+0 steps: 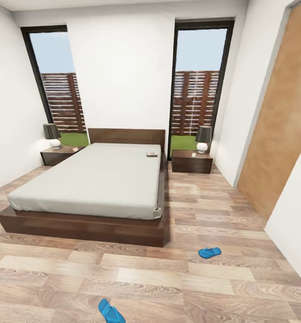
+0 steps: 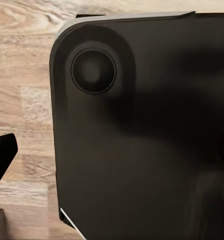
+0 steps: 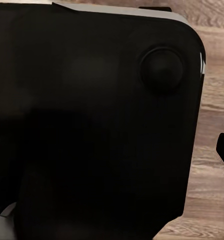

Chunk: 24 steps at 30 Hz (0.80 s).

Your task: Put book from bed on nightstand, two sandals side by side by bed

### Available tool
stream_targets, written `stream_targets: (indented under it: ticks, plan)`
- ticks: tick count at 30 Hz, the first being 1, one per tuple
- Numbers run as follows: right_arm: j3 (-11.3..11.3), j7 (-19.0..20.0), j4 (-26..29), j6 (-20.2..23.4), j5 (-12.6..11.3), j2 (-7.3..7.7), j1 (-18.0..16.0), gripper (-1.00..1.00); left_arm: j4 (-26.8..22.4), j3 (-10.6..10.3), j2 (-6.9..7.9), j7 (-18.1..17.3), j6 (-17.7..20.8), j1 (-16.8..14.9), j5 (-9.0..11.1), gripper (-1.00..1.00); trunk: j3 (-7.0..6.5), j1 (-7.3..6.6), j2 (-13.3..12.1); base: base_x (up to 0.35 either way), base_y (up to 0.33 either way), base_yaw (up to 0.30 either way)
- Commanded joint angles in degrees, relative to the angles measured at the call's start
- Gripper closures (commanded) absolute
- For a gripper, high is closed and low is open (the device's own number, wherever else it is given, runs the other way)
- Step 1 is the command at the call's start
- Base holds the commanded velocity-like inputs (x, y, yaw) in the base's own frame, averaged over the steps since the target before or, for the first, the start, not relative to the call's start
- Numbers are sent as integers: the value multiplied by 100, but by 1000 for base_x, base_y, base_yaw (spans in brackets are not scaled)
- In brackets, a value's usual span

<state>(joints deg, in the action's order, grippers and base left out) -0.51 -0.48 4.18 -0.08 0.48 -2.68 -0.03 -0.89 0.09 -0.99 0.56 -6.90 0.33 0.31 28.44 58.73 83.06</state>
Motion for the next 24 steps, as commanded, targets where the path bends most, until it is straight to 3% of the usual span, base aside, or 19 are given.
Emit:
stream_targets:
  ticks: [1,9,24]
  plan:
    - [-5,-5,4,-1,5,0,0,-100,-8,0,-1,6,-9,2,3,-100,7,0,2,8,-21,221]
    - [-3,-5,3,-1,4,8,-4,-100,-8,-1,-5,6,-12,2,3,-100,17,0,2,75,-119,112]
    - [0,-5,2,-1,3,12,-5,-100,-8,0,-6,6,-13,2,4,-100,21,0,2,138,-214,22]
